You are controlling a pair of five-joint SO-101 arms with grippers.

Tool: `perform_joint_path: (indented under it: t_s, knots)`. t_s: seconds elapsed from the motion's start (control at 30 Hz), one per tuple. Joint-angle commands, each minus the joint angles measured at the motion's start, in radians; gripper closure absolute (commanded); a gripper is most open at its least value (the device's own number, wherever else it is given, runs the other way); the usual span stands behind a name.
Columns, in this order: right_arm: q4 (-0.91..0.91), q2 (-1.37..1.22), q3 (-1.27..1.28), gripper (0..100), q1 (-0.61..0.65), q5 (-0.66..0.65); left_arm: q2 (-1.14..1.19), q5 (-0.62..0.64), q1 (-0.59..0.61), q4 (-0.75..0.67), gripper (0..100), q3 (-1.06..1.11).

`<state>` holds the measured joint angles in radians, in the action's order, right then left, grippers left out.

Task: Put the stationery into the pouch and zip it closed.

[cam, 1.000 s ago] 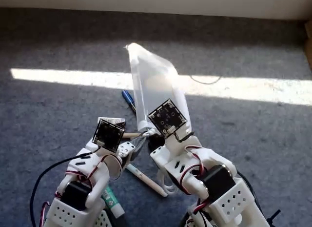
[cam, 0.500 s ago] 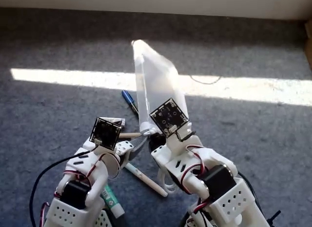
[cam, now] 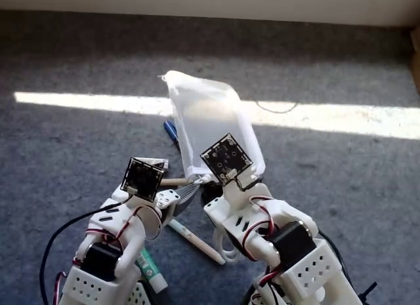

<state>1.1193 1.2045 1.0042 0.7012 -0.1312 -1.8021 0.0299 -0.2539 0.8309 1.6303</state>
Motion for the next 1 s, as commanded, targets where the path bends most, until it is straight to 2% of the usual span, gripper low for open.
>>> perform_joint_path:
  t_s: [0.0, 0.13, 0.33, 0.73, 0.97]
  knots:
    - [0.019, 0.025, -0.010, 99.5, -0.005, -0.011, -0.010, -0.002, 0.016, -0.011, 70, -0.036]
    - [0.024, 0.025, -0.008, 99.5, -0.005, -0.012, -0.010, -0.002, 0.024, -0.009, 70, -0.053]
    - [0.018, 0.025, 0.016, 99.5, -0.005, -0.012, -0.010, -0.002, 0.091, 0.074, 69, -0.117]
    - [0.018, 0.025, 0.016, 99.5, -0.005, -0.012, -0.010, -0.002, 0.087, 0.081, 69, -0.134]
    - [0.018, 0.025, 0.016, 99.5, -0.005, -0.012, -0.010, 0.002, 0.091, 0.144, 69, -0.179]
